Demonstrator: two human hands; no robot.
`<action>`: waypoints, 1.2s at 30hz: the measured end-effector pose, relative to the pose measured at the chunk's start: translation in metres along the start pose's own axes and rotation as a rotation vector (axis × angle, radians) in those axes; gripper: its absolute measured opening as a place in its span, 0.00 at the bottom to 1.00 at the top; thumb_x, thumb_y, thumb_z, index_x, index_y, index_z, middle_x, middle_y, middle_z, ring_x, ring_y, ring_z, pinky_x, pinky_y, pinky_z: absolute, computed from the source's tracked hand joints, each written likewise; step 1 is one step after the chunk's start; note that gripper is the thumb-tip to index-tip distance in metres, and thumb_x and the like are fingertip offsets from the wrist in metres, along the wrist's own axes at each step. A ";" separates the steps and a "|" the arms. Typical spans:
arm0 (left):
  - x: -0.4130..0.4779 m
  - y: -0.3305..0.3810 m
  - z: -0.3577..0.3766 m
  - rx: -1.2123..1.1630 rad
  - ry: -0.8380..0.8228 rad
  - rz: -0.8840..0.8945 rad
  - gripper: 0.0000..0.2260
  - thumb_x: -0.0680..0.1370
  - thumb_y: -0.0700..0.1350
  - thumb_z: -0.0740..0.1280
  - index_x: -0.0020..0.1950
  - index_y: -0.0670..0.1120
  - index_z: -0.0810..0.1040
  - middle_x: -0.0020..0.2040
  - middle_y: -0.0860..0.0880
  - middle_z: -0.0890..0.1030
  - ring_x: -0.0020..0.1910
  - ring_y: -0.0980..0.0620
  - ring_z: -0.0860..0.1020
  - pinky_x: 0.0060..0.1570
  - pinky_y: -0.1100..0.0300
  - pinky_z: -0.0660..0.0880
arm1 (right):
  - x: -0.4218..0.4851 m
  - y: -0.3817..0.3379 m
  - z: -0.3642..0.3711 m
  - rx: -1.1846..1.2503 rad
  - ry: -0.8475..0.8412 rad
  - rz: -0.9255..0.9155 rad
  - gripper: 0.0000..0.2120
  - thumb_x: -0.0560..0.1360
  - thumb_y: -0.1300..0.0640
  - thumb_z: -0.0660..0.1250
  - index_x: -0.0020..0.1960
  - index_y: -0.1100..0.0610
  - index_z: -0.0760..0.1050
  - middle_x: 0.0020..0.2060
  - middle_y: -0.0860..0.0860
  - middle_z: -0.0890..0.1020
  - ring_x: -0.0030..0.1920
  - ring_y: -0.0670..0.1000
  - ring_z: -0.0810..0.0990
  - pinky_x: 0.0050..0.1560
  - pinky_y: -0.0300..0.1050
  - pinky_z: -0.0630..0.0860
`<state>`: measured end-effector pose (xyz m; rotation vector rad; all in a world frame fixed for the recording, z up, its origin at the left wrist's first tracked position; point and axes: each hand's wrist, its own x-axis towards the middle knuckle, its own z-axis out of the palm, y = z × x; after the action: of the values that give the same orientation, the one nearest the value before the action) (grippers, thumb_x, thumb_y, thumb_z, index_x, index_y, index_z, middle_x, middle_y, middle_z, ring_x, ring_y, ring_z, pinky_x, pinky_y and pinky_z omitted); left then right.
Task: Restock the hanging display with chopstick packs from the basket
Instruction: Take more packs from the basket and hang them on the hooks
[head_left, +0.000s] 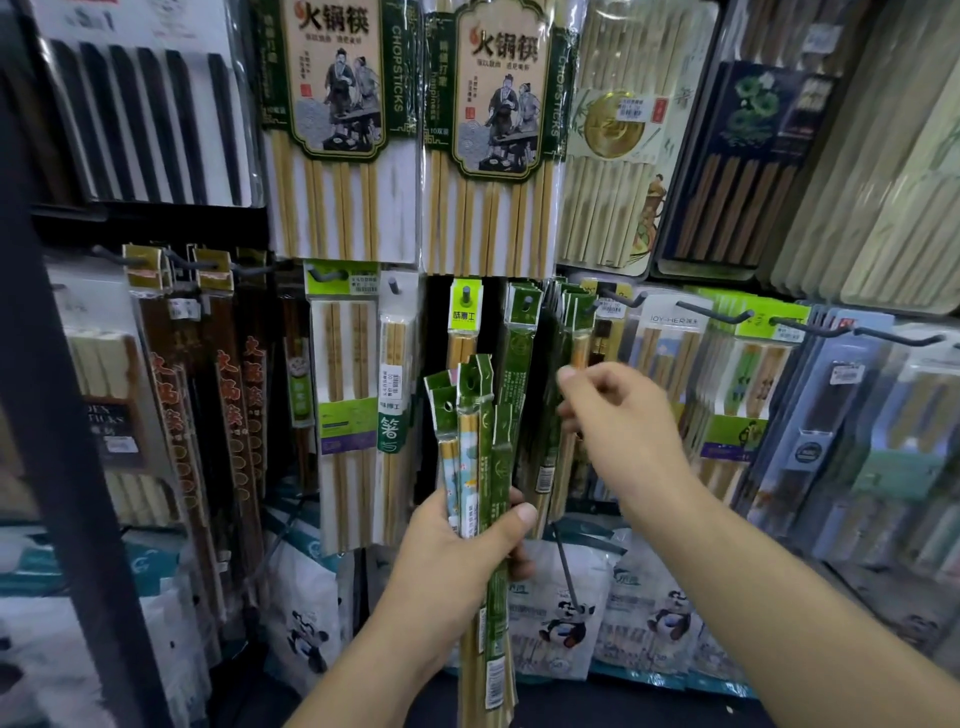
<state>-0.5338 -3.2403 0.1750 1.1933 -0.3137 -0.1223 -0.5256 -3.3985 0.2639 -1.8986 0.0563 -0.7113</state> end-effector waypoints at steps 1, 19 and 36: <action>0.000 0.000 0.001 -0.006 -0.002 -0.003 0.08 0.76 0.35 0.75 0.44 0.48 0.84 0.37 0.45 0.82 0.35 0.48 0.81 0.38 0.51 0.83 | -0.008 0.000 0.002 0.002 -0.136 -0.015 0.08 0.79 0.46 0.68 0.45 0.48 0.80 0.39 0.47 0.85 0.40 0.45 0.83 0.38 0.36 0.76; 0.005 -0.006 -0.006 0.034 0.066 0.027 0.07 0.71 0.51 0.75 0.45 0.50 0.84 0.42 0.45 0.86 0.43 0.47 0.85 0.45 0.49 0.83 | 0.011 -0.021 -0.011 0.174 0.014 -0.004 0.09 0.81 0.51 0.68 0.45 0.50 0.83 0.41 0.56 0.86 0.40 0.52 0.81 0.44 0.49 0.78; 0.006 -0.008 -0.006 -0.011 0.039 0.042 0.04 0.78 0.42 0.73 0.49 0.43 0.80 0.33 0.45 0.78 0.33 0.49 0.78 0.36 0.55 0.81 | 0.039 -0.026 -0.015 0.043 0.211 -0.059 0.15 0.80 0.57 0.67 0.41 0.68 0.75 0.24 0.48 0.67 0.27 0.48 0.64 0.38 0.31 0.75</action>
<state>-0.5256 -3.2399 0.1671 1.1757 -0.3031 -0.0635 -0.5081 -3.4130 0.3072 -1.7851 0.1177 -0.9437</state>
